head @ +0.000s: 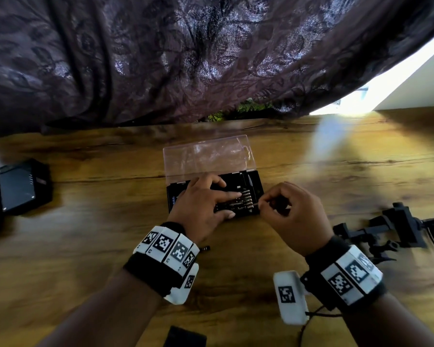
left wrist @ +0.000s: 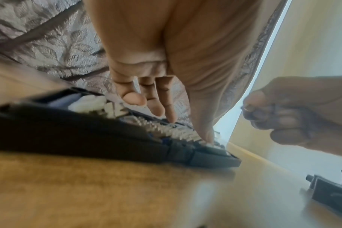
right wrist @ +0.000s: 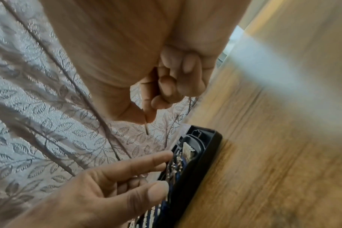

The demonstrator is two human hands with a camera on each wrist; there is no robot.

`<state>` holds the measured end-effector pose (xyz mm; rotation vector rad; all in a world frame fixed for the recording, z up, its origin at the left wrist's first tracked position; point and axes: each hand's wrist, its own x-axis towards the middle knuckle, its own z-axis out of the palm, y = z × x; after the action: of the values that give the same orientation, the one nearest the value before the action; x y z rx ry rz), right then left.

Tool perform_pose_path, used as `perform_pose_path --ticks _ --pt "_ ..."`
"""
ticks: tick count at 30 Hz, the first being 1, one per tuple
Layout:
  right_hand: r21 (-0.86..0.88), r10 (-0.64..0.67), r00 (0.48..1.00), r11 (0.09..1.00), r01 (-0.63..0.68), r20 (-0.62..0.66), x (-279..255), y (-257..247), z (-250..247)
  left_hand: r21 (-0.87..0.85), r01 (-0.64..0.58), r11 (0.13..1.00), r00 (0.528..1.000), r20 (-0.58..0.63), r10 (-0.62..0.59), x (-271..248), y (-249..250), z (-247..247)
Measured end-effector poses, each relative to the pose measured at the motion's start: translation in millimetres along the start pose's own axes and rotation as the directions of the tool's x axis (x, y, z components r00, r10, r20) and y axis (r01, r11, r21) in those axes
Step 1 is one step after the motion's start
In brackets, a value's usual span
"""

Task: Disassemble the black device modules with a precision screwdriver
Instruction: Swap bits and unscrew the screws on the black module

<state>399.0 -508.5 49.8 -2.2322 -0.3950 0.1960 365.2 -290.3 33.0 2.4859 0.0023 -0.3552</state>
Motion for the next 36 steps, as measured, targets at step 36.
perform_pose_path --ticks 36 --pt "0.472 -0.182 0.978 0.874 0.113 0.104 -73.0 -134.9 -10.5 -0.230 -0.183 0.956 0.947 -0.302 0.108 -162.6 3.4 -68.8"
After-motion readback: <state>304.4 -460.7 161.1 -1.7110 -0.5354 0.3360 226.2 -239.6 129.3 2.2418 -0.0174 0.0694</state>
